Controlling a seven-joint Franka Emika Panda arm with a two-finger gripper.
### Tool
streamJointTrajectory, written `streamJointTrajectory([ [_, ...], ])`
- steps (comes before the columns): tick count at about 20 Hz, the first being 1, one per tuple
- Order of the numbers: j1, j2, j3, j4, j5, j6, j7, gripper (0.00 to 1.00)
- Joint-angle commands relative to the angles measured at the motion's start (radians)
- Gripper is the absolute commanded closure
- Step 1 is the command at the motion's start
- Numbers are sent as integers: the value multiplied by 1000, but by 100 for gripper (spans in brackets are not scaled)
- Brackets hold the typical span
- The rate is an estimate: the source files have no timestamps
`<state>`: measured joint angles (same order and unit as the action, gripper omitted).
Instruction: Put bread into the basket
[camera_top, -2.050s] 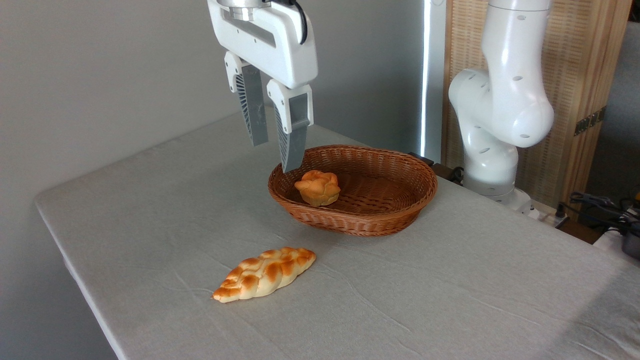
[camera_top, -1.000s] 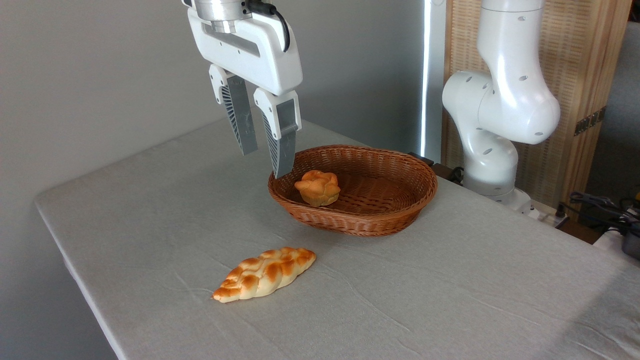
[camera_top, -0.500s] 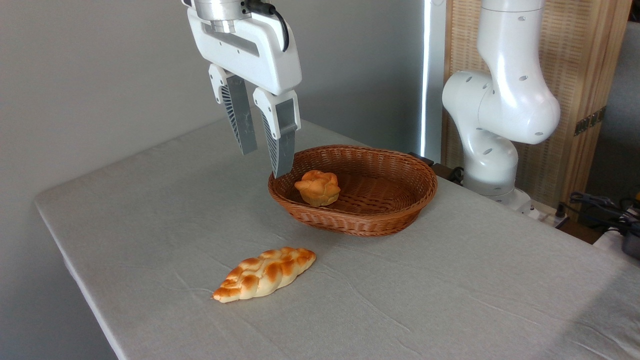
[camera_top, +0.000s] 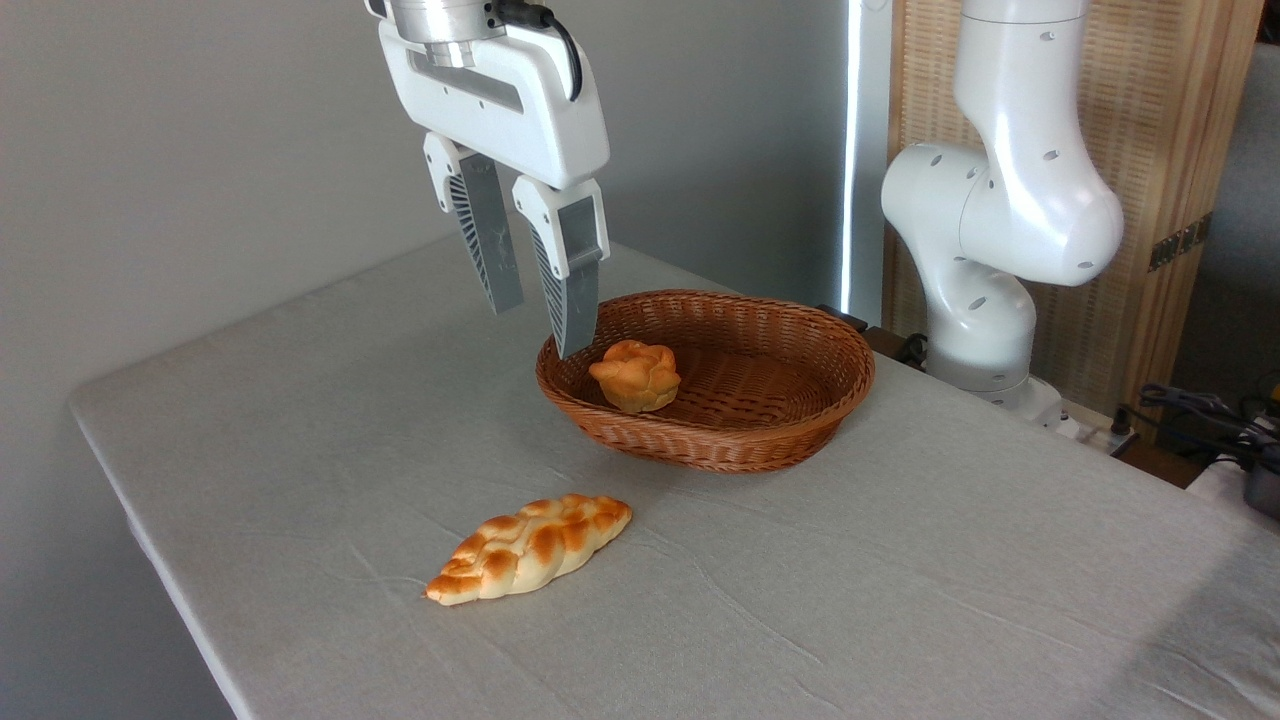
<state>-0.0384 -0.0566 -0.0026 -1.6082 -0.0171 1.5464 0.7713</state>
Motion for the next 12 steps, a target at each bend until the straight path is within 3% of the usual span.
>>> streamJointTrajectory([
  [1,12,23,-10,27,14,-34,9,0],
  [12,12,30,-7,27,23,-8,17,0],
])
